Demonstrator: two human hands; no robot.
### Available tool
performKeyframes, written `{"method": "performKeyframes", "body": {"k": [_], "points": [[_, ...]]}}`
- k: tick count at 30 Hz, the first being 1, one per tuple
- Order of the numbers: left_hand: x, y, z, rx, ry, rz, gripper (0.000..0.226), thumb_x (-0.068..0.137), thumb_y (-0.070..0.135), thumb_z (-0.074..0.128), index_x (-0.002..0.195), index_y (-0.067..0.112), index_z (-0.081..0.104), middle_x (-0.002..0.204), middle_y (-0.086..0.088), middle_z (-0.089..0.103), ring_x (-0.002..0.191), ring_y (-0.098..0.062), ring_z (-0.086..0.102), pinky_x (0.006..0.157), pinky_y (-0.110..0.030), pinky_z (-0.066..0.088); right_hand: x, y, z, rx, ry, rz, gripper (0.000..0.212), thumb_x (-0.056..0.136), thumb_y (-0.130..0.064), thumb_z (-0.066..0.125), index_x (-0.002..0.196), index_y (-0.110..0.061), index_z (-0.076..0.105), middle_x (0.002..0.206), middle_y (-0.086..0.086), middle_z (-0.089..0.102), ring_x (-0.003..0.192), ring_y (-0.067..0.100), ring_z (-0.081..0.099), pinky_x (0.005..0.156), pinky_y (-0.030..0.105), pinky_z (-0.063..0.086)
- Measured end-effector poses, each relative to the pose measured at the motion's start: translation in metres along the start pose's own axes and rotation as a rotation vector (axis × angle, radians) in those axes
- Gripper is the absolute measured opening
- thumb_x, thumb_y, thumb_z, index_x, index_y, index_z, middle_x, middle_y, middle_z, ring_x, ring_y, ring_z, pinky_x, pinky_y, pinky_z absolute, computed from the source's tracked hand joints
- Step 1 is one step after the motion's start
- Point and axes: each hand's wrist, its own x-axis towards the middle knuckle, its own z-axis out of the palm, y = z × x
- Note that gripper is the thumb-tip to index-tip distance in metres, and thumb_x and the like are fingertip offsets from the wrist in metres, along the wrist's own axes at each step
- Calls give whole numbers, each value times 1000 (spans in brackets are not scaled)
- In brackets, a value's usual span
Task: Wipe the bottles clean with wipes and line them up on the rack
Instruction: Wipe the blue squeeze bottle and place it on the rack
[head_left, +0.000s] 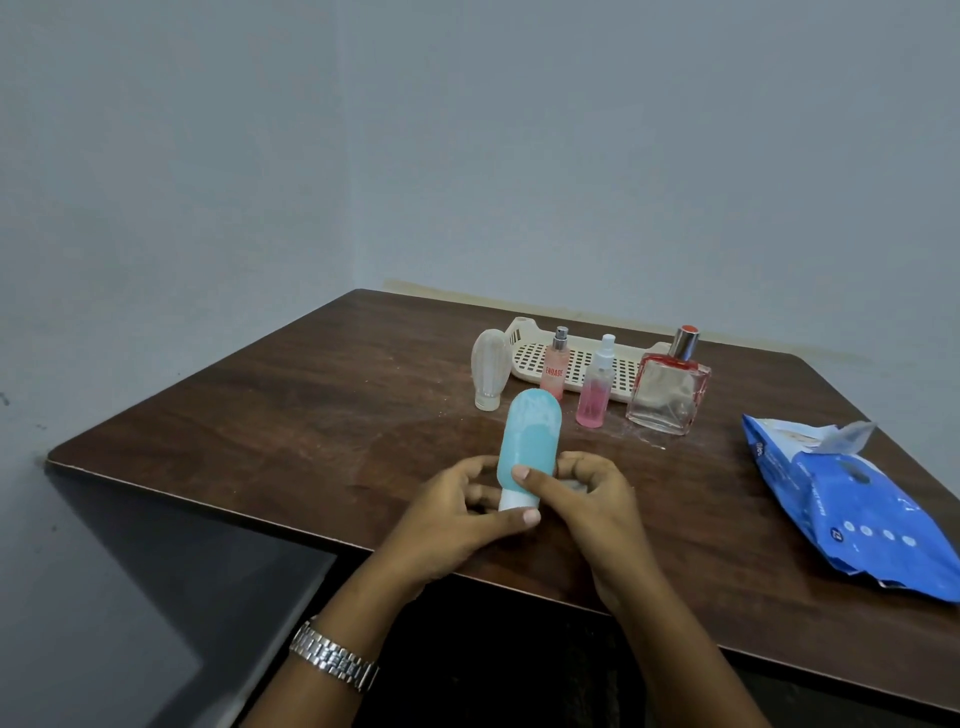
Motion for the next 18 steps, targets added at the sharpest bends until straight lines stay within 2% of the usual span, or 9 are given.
{"method": "performKeyframes", "body": {"k": [3,5,6,9,11,13,15,18], "points": [[0,-2,2,58,28,21,62,73,23,79,129,14,55,100,-3,75,96,-17,70,93,-40,53,-3,-1,-3,4,22,-31,61,44,-66,79,76,-15,71,109,9,61,91,17,66,83,42,55],[1,-4,1,105,36,30,56,78,20,77,130,16,55,101,0,75,96,-14,70,95,-39,52,-3,-1,-7,74,35,-34,62,58,-70,72,82,-14,71,112,10,61,96,17,65,88,39,53],[1,-4,1,129,34,27,54,82,18,75,131,19,54,101,1,74,97,-12,69,96,-38,51,-3,-1,-8,159,43,-19,55,68,-64,69,88,-13,71,114,12,61,99,18,65,89,36,53],[0,1,0,145,-3,10,48,88,17,68,129,29,49,106,4,73,98,-5,67,94,-27,50,-7,-6,-15,365,89,-27,15,93,-20,56,99,-9,65,110,6,65,105,15,63,83,22,53],[0,3,-1,149,-28,-5,39,91,21,63,126,32,51,108,5,71,94,-1,66,82,-18,49,-10,-11,-17,377,95,-102,17,93,-4,51,100,-13,63,103,-2,66,103,13,63,83,23,53],[1,2,0,184,-29,-8,40,88,33,64,126,33,54,111,7,70,99,-4,64,87,-23,49,-11,-12,-16,342,119,-175,24,89,2,55,102,-18,60,104,0,66,101,16,64,85,31,52],[2,0,2,223,-24,-7,49,74,50,61,121,39,55,112,10,68,106,-7,63,99,-37,47,-11,-10,-15,298,162,-215,27,86,3,59,100,-19,60,102,1,68,99,19,65,83,35,53],[3,-2,4,310,-36,7,57,71,54,50,127,40,50,118,9,63,113,-9,56,103,-43,42,-13,-10,-12,269,178,-249,25,84,6,61,93,-17,65,93,0,72,89,13,67,78,30,53]]}}
